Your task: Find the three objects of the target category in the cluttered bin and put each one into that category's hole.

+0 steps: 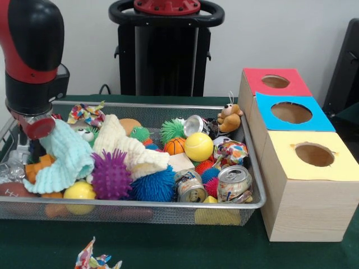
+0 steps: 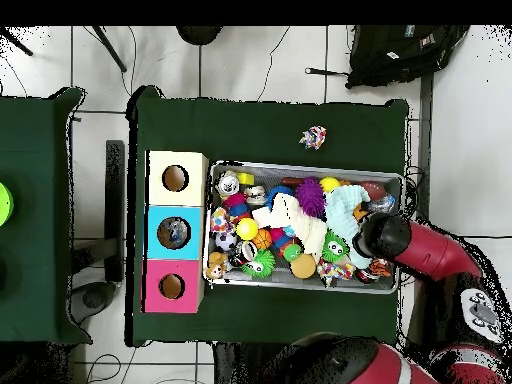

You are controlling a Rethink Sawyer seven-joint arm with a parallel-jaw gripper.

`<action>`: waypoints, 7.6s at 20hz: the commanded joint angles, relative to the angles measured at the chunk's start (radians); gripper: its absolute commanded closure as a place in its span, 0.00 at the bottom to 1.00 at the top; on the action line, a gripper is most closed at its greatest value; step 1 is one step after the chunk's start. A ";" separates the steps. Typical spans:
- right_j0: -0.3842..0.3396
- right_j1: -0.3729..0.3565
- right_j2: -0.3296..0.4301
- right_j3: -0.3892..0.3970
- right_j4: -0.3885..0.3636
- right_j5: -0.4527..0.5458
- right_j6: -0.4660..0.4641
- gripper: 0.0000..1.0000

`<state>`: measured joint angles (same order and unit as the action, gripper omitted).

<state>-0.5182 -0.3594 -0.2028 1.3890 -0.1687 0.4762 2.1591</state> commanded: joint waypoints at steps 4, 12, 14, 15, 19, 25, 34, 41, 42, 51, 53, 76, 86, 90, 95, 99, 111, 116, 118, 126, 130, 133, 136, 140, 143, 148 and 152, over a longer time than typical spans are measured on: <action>-0.012 0.026 0.105 -0.102 0.026 0.109 -0.004 0.00; -0.005 0.040 0.124 -0.176 0.021 0.159 -0.037 0.00; -0.001 0.054 0.129 -0.198 0.022 0.158 -0.031 0.00; 0.001 0.063 0.132 -0.203 0.022 0.152 -0.027 0.00; 0.004 0.102 0.153 -0.219 0.032 0.126 -0.007 0.00; 0.007 0.117 0.161 -0.211 0.035 0.127 0.005 0.00; 0.018 0.092 0.142 -0.171 0.029 0.169 0.008 0.00; 0.028 0.026 0.101 -0.114 0.007 0.203 -0.003 0.00; 0.032 0.011 0.090 -0.106 0.003 0.215 -0.003 0.00; 0.010 -0.063 0.065 -0.058 -0.021 0.283 -0.049 0.00; 0.001 -0.062 0.067 -0.055 -0.025 0.279 -0.048 0.00; -0.024 -0.015 0.149 -0.023 0.026 0.217 0.008 0.00; -0.045 -0.011 0.189 0.021 0.037 0.144 0.021 0.00; -0.054 0.022 0.200 0.005 0.024 0.104 0.023 0.00; -0.059 0.057 0.204 -0.016 0.002 0.052 0.026 0.00; -0.055 0.072 0.196 -0.028 -0.006 0.005 0.041 0.00; -0.061 0.008 0.152 -0.004 -0.004 0.024 0.033 0.00; -0.068 0.008 0.145 -0.008 -0.011 0.017 0.032 0.00; -0.074 0.028 0.148 -0.017 -0.013 0.000 0.037 0.00; -0.062 0.013 0.129 -0.002 -0.008 0.016 0.060 0.00; -0.068 0.042 0.144 -0.016 -0.003 0.005 0.060 0.00; -0.069 0.066 0.150 -0.032 -0.001 -0.001 0.062 0.00; -0.066 0.075 0.147 -0.039 -0.002 -0.005 0.067 0.00; -0.067 0.087 0.146 -0.041 -0.003 -0.016 0.070 0.00; -0.072 0.100 0.143 -0.054 -0.007 -0.021 0.068 0.00; -0.084 0.129 0.131 -0.086 -0.014 -0.026 0.064 0.00; -0.100 0.146 0.124 -0.109 -0.017 -0.029 0.060 0.00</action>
<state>-0.5778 -0.3321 -0.1133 1.2948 -0.1698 0.5119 2.1591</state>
